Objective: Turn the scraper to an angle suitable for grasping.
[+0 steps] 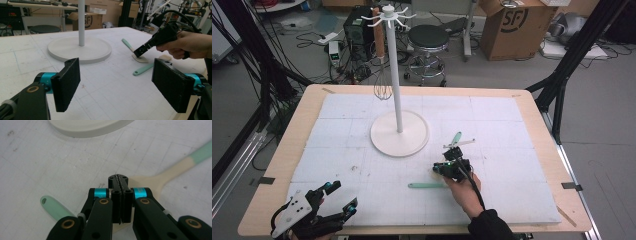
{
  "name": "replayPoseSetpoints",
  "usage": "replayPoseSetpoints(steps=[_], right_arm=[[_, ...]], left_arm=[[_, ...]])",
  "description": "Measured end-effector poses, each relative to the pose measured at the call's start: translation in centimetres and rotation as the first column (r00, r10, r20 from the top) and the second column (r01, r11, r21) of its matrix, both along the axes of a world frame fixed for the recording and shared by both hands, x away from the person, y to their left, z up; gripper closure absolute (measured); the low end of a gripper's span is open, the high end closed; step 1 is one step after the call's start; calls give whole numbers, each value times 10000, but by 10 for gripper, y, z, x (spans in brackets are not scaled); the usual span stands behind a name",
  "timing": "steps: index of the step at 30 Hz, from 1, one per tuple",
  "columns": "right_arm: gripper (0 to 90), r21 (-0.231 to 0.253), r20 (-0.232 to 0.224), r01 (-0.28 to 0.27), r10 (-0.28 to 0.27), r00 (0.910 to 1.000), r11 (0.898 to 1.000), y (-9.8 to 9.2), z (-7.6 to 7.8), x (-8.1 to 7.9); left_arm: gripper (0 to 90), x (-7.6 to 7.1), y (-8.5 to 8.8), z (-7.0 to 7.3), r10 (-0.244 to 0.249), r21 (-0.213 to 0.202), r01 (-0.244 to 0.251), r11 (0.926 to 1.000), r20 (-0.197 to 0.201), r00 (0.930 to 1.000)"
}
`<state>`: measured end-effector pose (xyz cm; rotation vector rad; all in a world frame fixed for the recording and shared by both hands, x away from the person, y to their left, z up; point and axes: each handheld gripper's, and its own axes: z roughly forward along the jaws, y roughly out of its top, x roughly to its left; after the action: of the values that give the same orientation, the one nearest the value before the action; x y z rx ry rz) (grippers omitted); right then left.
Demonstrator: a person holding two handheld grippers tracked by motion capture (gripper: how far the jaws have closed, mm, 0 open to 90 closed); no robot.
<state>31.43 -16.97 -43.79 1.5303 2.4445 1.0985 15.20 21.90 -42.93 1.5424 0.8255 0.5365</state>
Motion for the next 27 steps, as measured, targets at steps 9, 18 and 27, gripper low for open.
replayPoseSetpoints(steps=[9, 18, 27], right_arm=[[900, 1117, -468, 2310, -2271, 9728, 9665, -57, -6, 25], [900, 1361, -810, 2919, -2831, 9557, 9467, -57, -17, 53], [900, 1548, -889, 2517, -2403, 9666, 9553, -30, -19, 71]], left_arm=[[235, 1, -2, 0, -20, 6, 20, 10000, -46, 10000], [236, 2, 3, -2, 73, -61, -73, 10000, -112, 9999], [238, 2, 10, -3, 214, -150, -217, 9997, -180, 9996]])
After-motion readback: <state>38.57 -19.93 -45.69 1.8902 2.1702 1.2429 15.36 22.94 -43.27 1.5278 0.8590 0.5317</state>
